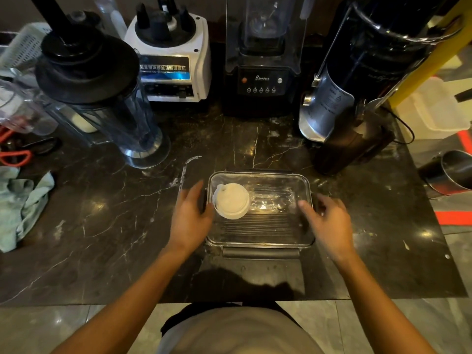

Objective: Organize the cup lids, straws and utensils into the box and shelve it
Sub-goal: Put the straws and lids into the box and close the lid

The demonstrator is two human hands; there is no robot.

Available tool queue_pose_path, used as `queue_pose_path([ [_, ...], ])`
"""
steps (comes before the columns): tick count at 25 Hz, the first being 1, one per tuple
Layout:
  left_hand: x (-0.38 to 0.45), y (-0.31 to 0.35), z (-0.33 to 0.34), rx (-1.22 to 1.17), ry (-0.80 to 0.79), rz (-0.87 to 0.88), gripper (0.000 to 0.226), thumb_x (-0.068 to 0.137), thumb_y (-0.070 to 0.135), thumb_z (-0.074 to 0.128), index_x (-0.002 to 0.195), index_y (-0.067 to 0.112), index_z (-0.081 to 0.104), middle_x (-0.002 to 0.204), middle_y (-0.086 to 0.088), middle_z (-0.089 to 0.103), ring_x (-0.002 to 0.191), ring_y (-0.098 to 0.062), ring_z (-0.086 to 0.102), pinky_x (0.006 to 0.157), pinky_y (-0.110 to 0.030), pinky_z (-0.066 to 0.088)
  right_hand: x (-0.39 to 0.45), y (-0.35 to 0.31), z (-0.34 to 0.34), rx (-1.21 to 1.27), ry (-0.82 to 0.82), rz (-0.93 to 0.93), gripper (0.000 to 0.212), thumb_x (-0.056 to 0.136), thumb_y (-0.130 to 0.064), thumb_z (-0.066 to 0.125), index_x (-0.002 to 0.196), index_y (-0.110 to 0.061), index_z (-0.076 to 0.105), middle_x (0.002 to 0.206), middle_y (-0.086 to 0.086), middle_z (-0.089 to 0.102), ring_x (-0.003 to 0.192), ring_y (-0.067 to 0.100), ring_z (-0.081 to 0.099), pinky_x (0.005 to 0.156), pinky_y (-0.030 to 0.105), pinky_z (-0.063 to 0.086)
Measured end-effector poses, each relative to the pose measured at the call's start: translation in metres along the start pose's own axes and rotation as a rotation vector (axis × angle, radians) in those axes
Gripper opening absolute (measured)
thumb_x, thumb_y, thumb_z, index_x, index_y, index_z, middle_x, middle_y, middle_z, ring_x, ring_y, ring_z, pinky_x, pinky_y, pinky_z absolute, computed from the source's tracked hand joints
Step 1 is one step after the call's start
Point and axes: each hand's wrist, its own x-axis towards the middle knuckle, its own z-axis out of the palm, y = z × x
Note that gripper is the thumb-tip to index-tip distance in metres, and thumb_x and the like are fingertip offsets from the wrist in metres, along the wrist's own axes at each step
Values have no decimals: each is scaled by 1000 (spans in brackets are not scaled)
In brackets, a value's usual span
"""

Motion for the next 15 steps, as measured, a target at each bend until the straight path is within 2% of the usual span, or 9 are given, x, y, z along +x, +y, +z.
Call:
queue_pose_path([
  [2,16,21,2,212,-16,295,51,100,31,65,149,21,54,146,-2,55,132,-19,53,111,-45,47,-12,-6,2,-173,-61,-180,83,83,-74,63,147,-22,49,143,7,48,133,27,44,106,40,43],
  [4,35,47,11,360,-152,516,54,101,37,61,151,18,52,155,-8,51,144,-27,46,117,-52,40,-27,-15,4,-264,-132,-382,96,77,-82,58,153,-27,38,156,9,35,144,28,31,116,50,32],
  [5,44,58,18,448,-229,570,56,103,39,57,154,17,47,160,-9,46,150,-28,39,122,-52,33,-34,-16,6,-302,-159,-478,97,77,-82,57,153,-26,37,157,10,33,146,30,29,119,54,27],
  [7,60,72,32,585,-346,590,61,106,42,48,160,17,35,168,-9,33,158,-27,23,128,-49,18,-46,-11,8,-370,-188,-588,96,78,-78,58,152,-20,40,156,10,32,147,31,30,121,60,22],
  [9,71,74,42,678,-420,566,65,108,45,43,163,16,24,171,-9,24,160,-27,14,129,-48,9,-54,-3,9,-414,-186,-607,95,80,-76,58,151,-15,43,157,9,31,149,30,28,122,60,19],
  [15,84,68,51,689,-395,575,77,104,57,43,164,14,22,171,-11,24,160,-29,14,129,-52,6,-60,12,17,-487,-169,-660,92,87,-65,59,158,-14,31,165,16,25,155,29,15,121,63,18],
])
